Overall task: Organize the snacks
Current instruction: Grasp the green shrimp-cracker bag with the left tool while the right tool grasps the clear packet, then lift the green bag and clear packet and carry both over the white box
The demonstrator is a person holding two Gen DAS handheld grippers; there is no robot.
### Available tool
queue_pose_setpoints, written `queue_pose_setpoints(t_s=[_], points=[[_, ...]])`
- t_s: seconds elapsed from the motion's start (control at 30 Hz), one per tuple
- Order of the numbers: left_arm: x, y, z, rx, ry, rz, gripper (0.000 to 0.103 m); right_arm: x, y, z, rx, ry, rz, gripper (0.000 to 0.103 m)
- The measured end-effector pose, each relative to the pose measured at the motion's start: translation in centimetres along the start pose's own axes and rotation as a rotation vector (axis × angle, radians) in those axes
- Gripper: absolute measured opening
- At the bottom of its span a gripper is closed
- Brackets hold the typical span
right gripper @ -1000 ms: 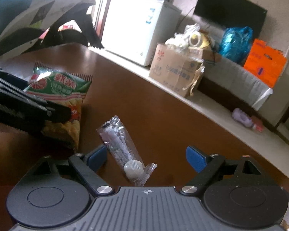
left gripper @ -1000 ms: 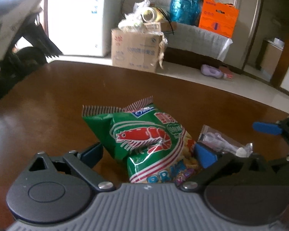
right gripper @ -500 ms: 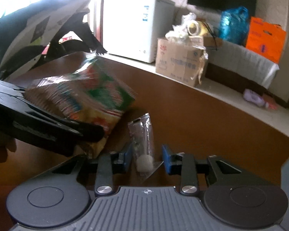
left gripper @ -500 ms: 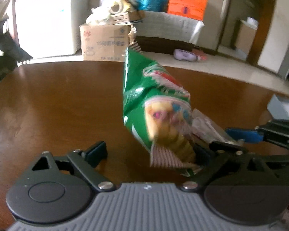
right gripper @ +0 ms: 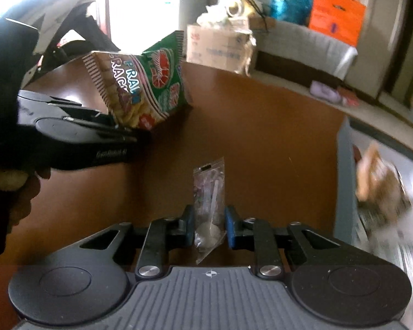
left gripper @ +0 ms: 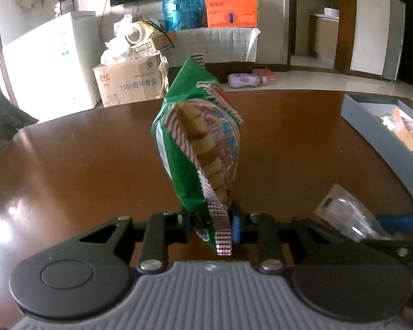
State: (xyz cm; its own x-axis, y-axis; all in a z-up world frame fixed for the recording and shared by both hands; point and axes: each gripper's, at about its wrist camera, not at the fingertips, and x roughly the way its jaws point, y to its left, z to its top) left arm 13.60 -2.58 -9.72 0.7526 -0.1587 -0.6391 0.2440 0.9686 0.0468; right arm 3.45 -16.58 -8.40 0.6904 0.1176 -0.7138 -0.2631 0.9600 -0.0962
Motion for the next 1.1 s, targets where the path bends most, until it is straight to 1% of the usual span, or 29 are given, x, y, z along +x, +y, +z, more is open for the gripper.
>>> queue_pose_setpoints(t_s=[0.03, 0.23, 0.33, 0.5, 0.67, 0.8, 0.9, 1.0, 1.07, 1.1], points=[[-0.3, -0.3, -0.2, 0.000, 0.003, 0.002, 0.022, -0.7, -0.1, -0.4, 0.010, -0.003, -0.002, 0.019], [-3.7, -2.4, -2.3, 0.026, -0.037, 0.033, 0.021, -4.1, -1.2, -1.7, 0.052, -0.049, 0.002, 0.019], [-5.2, -3.1, -3.2, 0.015, -0.057, 0.047, 0.021, -5.1, -1.4, -2.0, 0.068, -0.073, 0.016, 0.019], [-7.2, -4.5, -3.9, 0.028, -0.095, 0.071, 0.021, -7.3, -2.1, -2.1, 0.073, -0.132, 0.033, 0.019], [-9.8, -5.1, -4.4, 0.032, -0.135, 0.089, 0.021, -9.6, -2.2, -2.6, 0.073, -0.197, 0.050, 0.019], [-12.1, -6.6, -3.1, 0.084, -0.170, 0.083, 0.021, -11.0, -2.9, -2.7, 0.075, -0.245, 0.060, 0.019], [-13.0, -7.6, -2.3, 0.139, -0.180, 0.098, 0.021, -10.8, -3.6, -3.0, 0.090, -0.234, 0.057, 0.019], [-13.8, -8.1, -1.9, 0.148, -0.192, 0.107, 0.021, -9.8, -4.4, -3.6, 0.103, -0.189, 0.067, 0.019], [-14.1, -8.1, -2.0, 0.138, -0.193, 0.101, 0.021, -9.1, -4.7, -4.2, 0.103, -0.141, 0.065, 0.040], [-14.1, -8.2, -2.2, 0.135, -0.193, 0.098, 0.021, -8.8, -4.8, -4.5, 0.094, -0.119, 0.056, 0.064]])
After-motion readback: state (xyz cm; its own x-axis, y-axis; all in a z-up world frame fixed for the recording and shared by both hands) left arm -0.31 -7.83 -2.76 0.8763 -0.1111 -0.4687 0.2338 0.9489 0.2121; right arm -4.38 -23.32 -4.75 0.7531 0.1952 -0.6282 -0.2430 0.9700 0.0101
